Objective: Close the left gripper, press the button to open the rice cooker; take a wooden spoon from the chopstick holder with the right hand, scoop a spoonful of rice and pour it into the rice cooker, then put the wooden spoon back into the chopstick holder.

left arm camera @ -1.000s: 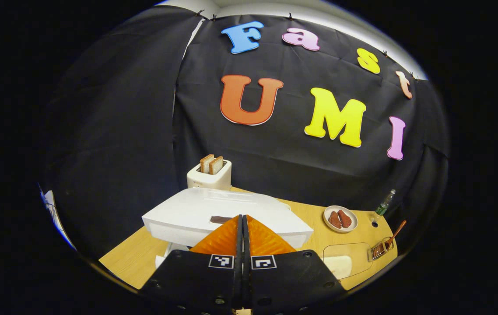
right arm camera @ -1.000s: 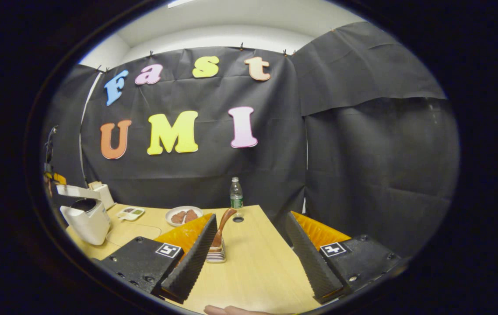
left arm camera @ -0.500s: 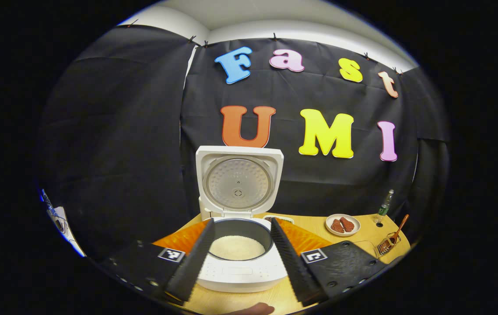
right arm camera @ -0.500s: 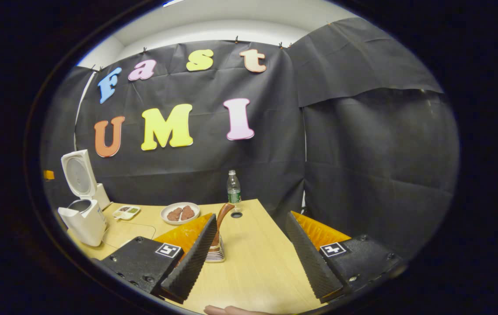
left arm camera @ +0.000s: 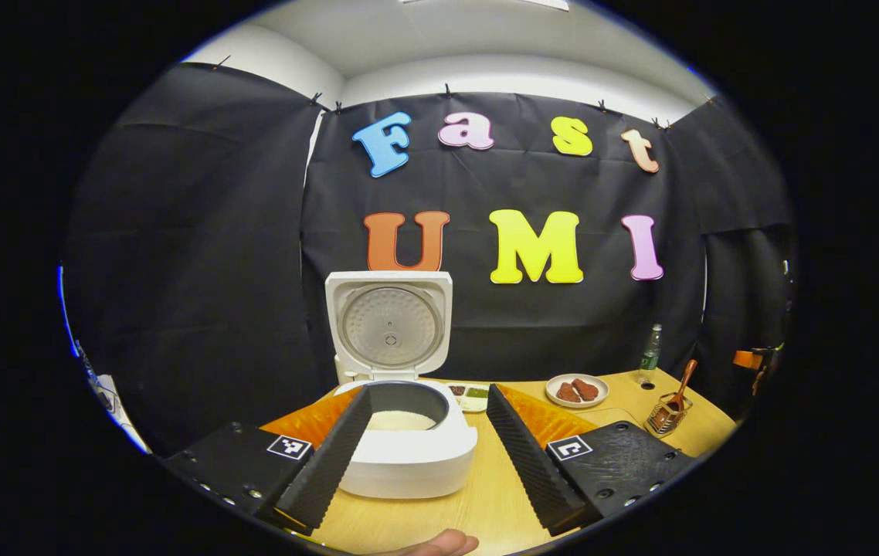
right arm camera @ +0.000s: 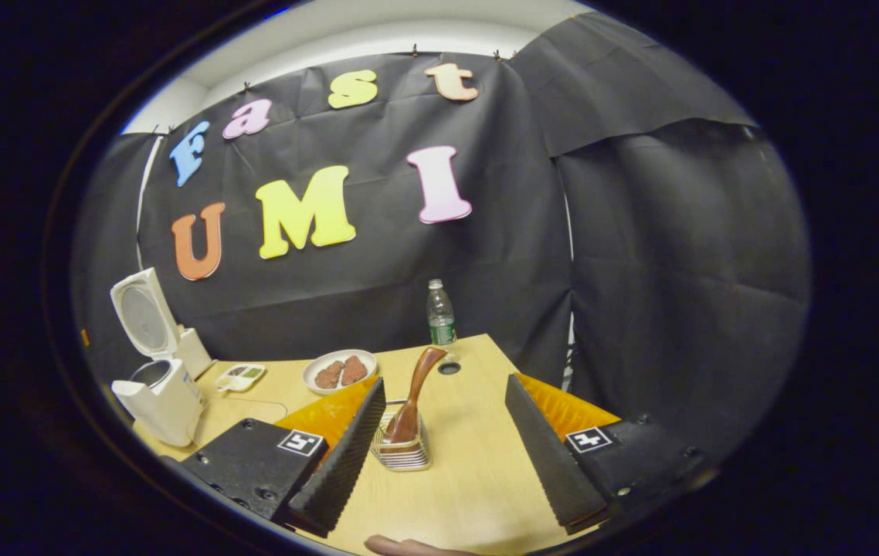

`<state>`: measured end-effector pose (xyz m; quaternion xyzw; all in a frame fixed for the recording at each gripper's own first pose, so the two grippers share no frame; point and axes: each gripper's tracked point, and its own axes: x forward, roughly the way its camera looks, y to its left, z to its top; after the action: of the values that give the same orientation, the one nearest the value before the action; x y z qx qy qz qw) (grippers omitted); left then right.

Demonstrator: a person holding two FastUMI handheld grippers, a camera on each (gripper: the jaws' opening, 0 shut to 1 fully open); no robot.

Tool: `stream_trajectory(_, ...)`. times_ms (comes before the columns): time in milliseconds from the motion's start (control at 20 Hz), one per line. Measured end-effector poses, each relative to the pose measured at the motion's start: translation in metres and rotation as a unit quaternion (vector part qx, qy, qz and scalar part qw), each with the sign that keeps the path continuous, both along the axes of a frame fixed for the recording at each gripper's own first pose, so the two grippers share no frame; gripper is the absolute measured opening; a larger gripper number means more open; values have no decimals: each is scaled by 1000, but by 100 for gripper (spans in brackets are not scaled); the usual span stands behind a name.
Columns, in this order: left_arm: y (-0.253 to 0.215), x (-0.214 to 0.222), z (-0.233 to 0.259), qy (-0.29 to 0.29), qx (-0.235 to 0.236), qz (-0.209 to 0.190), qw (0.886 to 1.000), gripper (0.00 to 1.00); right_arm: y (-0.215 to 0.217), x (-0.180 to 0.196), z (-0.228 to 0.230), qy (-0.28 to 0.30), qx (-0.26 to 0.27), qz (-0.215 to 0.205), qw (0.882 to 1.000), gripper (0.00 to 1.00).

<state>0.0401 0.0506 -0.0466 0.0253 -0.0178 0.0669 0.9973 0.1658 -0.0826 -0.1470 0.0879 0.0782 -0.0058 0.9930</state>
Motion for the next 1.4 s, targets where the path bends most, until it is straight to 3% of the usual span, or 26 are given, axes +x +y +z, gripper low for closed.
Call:
stream_trajectory(50, -7, -6, -7, 0, -4, -7, 1000, 95, 2, 8, -2, 0, 5, 6, 1000, 94)
stream_trajectory(100, -14, -11, -13, -4, -8, -14, 1000, 95, 7, 16, -6, 1, 9, 14, 1000, 100)
stream_trajectory(200, -32, -16, -29, -3, -14, -32, 999, 95, 12, 33, -18, 15, 15, 23, 1000, 93)
stream_trajectory(250, -40, -17, -36, -2, -18, -42, 999, 94, 14, 42, -26, 26, 13, 26, 999, 98)
stream_trajectory(400, -63, -27, -55, 3, -13, -78, 997, 94, 22, 68, -42, 43, 9, 36, 998, 98)
stream_trajectory(550, -57, -35, -69, 4, 2, -64, 998, 95, 33, 99, -62, 58, 5, 56, 997, 93)
stream_trajectory(600, -60, -38, -71, 5, 4, -69, 998, 95, 34, 112, -68, 59, -1, 58, 997, 100)
stream_trajectory(650, -63, -42, -71, 2, 3, -74, 997, 95, 32, 124, -75, 65, -6, 53, 996, 100)
stream_trajectory(700, -64, -46, -69, -2, 5, -79, 997, 95, 32, 137, -82, 72, -4, 51, 996, 93)
stream_trajectory(750, -64, -48, -66, -9, 7, -82, 997, 95, 36, 147, -86, 79, 2, 56, 995, 100)
stream_trajectory(1000, -71, -54, -62, -20, 26, -106, 994, 95, 40, 173, -107, 125, 57, 49, 989, 92)
stream_trajectory(1100, -68, -55, -58, -27, 49, -97, 994, 95, 41, 177, -116, 139, 72, 49, 986, 74)
stream_trajectory(1150, -68, -56, -57, -29, 58, -96, 993, 96, 45, 180, -119, 144, 72, 55, 985, 80)
stream_trajectory(1250, -69, -57, -57, -27, 60, -96, 993, 96, 47, 178, -124, 149, 77, 58, 984, 61)
stream_trajectory(1350, -72, -60, -56, -22, 45, -106, 993, 97, 48, 168, -108, 132, 109, 54, 984, 20)
stream_trajectory(1400, -72, -63, -56, -20, 38, -110, 993, 97, 48, 173, -109, 121, 104, 50, 986, 16)
